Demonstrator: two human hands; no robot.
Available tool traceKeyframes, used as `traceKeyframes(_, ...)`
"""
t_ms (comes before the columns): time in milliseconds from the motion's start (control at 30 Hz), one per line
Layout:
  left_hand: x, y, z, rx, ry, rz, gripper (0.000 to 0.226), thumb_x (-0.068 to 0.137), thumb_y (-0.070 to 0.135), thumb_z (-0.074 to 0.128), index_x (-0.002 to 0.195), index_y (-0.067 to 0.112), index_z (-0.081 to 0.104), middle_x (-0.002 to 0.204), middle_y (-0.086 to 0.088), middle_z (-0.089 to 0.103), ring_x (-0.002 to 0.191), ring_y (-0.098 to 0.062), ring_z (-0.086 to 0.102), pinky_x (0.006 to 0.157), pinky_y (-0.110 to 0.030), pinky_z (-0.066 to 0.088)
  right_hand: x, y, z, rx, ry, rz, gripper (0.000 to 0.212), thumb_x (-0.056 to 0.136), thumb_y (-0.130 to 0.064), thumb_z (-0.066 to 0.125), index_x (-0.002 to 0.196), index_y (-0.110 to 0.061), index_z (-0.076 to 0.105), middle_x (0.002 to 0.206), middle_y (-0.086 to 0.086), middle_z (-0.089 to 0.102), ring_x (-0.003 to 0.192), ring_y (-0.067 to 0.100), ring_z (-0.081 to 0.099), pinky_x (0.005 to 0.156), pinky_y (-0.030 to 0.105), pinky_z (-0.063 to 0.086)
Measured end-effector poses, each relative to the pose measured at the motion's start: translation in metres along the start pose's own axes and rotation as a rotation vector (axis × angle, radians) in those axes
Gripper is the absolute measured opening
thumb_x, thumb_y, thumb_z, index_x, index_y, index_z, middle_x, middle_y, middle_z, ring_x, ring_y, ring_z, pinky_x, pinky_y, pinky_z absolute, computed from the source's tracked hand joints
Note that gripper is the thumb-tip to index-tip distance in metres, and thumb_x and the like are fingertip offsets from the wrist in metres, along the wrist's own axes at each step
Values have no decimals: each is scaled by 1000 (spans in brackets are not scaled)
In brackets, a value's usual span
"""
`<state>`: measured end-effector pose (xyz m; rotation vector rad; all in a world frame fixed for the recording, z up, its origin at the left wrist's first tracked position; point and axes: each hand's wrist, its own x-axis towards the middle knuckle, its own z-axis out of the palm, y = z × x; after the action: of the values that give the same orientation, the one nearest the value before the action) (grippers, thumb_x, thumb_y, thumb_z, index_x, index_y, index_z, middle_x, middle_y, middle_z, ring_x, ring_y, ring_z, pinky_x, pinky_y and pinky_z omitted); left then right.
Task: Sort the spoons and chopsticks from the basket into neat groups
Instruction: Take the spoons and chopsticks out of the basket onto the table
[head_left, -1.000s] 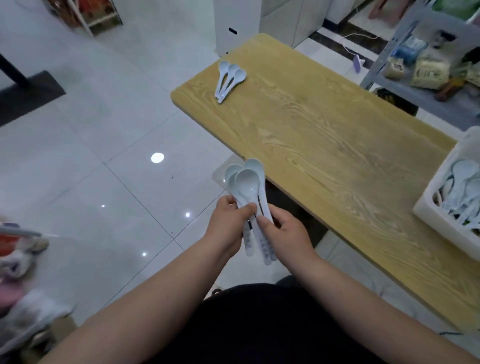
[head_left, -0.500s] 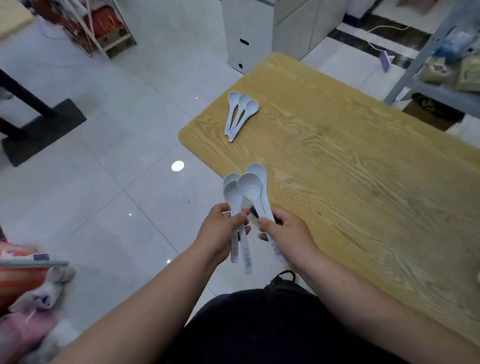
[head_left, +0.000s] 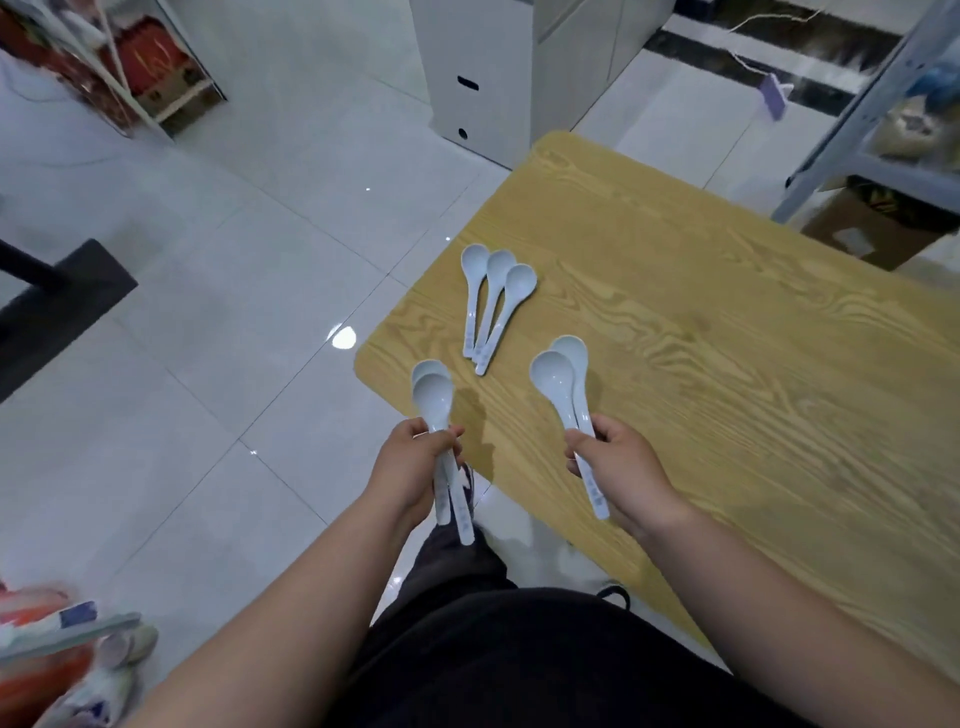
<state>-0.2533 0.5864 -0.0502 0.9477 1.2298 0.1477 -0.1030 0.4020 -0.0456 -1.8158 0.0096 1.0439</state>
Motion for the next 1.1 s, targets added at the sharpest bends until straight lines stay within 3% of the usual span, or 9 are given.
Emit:
traceKeyframes(67, 42, 21, -5, 65, -20, -18, 41, 81, 7, 65, 119, -4, 54, 89, -7, 74, 70, -19, 66, 76, -40, 57, 26, -11, 17, 9, 64, 43, 10, 97, -22, 62, 98, -18, 71, 83, 1, 68, 75, 15, 65, 77, 35, 53)
traceKeyframes(167, 105, 55, -7, 179, -29, -20, 31, 89, -2, 54, 120, 2, 54, 99, -8, 74, 73, -16, 69, 71, -34, 58, 61, -25, 39, 29, 217, 113, 11, 96, -21, 61, 91, -14, 68, 81, 3, 67, 72, 18, 62, 70, 34, 51)
traceKeyframes(233, 142, 77, -2, 312, -20, 9, 29, 86, 4, 61, 114, 10, 57, 100, -8, 73, 77, -17, 70, 67, -34, 56, 82, -34, 51, 44, 307, 141, 12, 95, -22, 60, 87, -17, 67, 79, 2, 66, 68, 17, 61, 63, 28, 49)
traceKeyframes(367, 189, 107, 11, 568, -97, 70, 24, 86, 16, 68, 106, 21, 57, 106, -4, 68, 94, -21, 67, 82, -39, 57, 119, -50, 74, 16, 420, 194, 11, 96, -26, 57, 90, -25, 66, 78, -2, 65, 67, 15, 58, 55, 27, 43)
traceKeyframes(567, 210, 120, 19, 753, -208, 123, 25, 86, 22, 70, 108, 17, 59, 104, -2, 68, 95, -20, 67, 82, -38, 57, 146, -63, 101, -38, 406, 196, 11, 100, -26, 50, 103, -34, 58, 95, -9, 65, 82, 11, 61, 62, 29, 45)
traceKeyframes(733, 207, 129, 11, 1015, -312, 325, 31, 81, 14, 71, 110, 15, 61, 98, 2, 67, 88, -15, 65, 70, -30, 52, 143, -61, 102, -216, 320, 190, 36, 99, -18, 48, 132, -34, 49, 104, -9, 62, 81, 6, 59, 57, 25, 45)
traceKeyframes(900, 202, 132, 7, 1079, -344, 491, 23, 76, 2, 61, 98, 10, 59, 91, -8, 63, 79, -26, 63, 66, -39, 55, 138, -57, 100, -416, 261, 142, 50, 98, -13, 41, 145, -30, 44, 131, 8, 56, 111, 25, 58, 96, 40, 51)
traceKeyframes(1033, 202, 133, 8, 1244, -451, 535, 18, 80, 11, 60, 98, 13, 59, 99, -9, 59, 88, -25, 56, 74, -35, 51, 128, -56, 92, -419, 176, 130, 43, 93, -14, 47, 134, -28, 52, 124, 4, 61, 99, 19, 58, 79, 32, 48)
traceKeyframes(1100, 203, 134, 8, 1261, -446, 569, 14, 81, 11, 62, 96, 11, 64, 93, -6, 65, 85, -23, 60, 72, -38, 53, 114, -51, 85, -438, 156, 152, 51, 94, -23, 52, 145, -26, 46, 139, 4, 55, 111, 19, 55, 88, 32, 46)
